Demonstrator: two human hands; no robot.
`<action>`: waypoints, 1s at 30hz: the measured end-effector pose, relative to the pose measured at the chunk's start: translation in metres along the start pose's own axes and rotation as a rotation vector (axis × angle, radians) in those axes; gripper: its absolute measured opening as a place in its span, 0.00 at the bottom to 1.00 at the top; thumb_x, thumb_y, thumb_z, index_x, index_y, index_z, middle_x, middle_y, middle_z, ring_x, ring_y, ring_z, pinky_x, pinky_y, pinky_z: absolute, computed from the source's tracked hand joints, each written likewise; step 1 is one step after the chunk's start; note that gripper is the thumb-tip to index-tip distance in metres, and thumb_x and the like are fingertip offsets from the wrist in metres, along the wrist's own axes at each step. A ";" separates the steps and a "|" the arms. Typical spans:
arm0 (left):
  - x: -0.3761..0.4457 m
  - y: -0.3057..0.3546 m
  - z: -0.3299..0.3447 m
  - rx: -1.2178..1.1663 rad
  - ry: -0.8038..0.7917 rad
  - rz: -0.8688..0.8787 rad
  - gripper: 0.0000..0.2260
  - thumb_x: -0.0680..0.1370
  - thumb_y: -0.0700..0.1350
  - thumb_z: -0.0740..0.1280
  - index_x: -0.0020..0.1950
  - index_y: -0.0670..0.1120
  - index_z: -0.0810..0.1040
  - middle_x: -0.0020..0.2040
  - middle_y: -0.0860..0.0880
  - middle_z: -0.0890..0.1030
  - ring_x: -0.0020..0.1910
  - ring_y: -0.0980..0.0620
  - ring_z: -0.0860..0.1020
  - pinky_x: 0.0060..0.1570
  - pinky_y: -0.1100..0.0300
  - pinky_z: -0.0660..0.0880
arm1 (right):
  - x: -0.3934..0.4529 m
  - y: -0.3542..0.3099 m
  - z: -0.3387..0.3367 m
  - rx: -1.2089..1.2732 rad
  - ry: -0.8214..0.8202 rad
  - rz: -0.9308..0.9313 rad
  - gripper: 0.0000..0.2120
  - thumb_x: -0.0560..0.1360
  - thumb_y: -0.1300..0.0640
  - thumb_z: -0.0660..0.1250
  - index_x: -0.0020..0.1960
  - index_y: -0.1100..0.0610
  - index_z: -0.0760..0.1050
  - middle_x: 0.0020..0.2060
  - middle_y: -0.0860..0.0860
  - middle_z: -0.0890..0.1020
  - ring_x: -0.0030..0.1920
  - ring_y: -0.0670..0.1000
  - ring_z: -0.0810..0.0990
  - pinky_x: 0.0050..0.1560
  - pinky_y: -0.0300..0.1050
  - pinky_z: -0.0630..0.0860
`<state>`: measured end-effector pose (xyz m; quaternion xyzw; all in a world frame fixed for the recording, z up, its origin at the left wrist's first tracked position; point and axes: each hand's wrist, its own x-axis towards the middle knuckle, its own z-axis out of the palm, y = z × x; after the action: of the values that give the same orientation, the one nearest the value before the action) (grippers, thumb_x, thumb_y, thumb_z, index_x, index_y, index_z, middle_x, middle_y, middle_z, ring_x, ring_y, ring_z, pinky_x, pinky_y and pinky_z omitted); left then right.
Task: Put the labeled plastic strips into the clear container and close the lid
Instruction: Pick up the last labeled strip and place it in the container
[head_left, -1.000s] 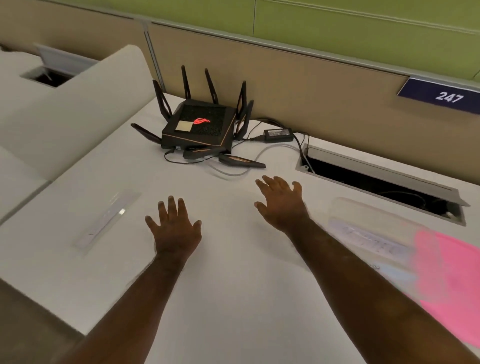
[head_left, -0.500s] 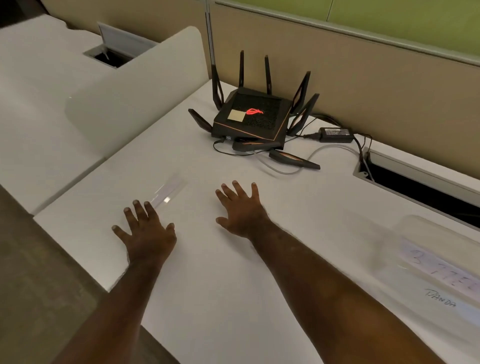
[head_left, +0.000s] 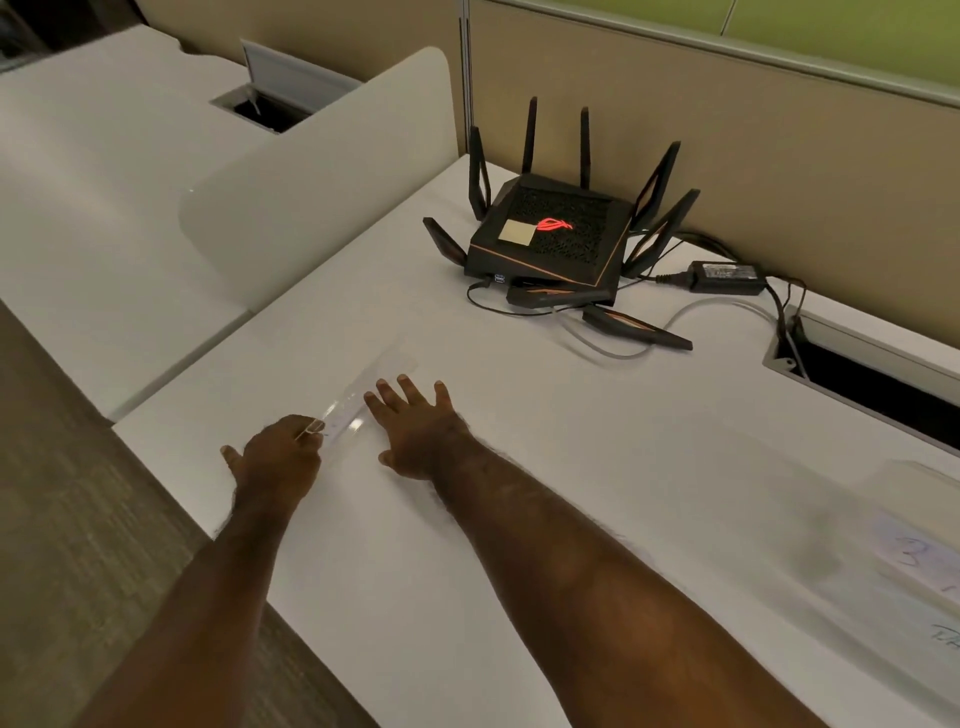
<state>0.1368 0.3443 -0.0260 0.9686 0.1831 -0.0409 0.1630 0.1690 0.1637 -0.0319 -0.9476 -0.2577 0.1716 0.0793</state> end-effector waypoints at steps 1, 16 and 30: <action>0.000 0.001 -0.003 -0.053 -0.008 0.027 0.10 0.79 0.45 0.63 0.55 0.50 0.82 0.55 0.46 0.83 0.58 0.41 0.78 0.70 0.35 0.57 | -0.001 0.000 0.000 0.002 0.008 0.000 0.38 0.78 0.47 0.61 0.79 0.52 0.42 0.79 0.50 0.45 0.78 0.55 0.43 0.74 0.66 0.44; -0.049 0.078 -0.048 -0.739 -0.585 0.084 0.06 0.76 0.46 0.70 0.51 0.48 0.85 0.49 0.49 0.86 0.56 0.57 0.79 0.62 0.57 0.64 | -0.098 0.103 -0.019 -0.020 0.297 0.149 0.38 0.77 0.64 0.62 0.78 0.45 0.46 0.79 0.50 0.50 0.78 0.54 0.48 0.72 0.64 0.54; -0.095 0.181 -0.035 -0.572 -0.779 0.429 0.24 0.74 0.55 0.69 0.69 0.51 0.75 0.60 0.52 0.81 0.61 0.52 0.78 0.65 0.51 0.71 | -0.255 0.205 -0.049 0.126 0.333 0.322 0.32 0.73 0.46 0.71 0.74 0.44 0.63 0.72 0.46 0.71 0.71 0.50 0.67 0.69 0.50 0.58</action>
<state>0.1158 0.1645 0.0745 0.8141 -0.0897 -0.3120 0.4814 0.0750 -0.1462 0.0370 -0.9849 -0.0754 0.0393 0.1509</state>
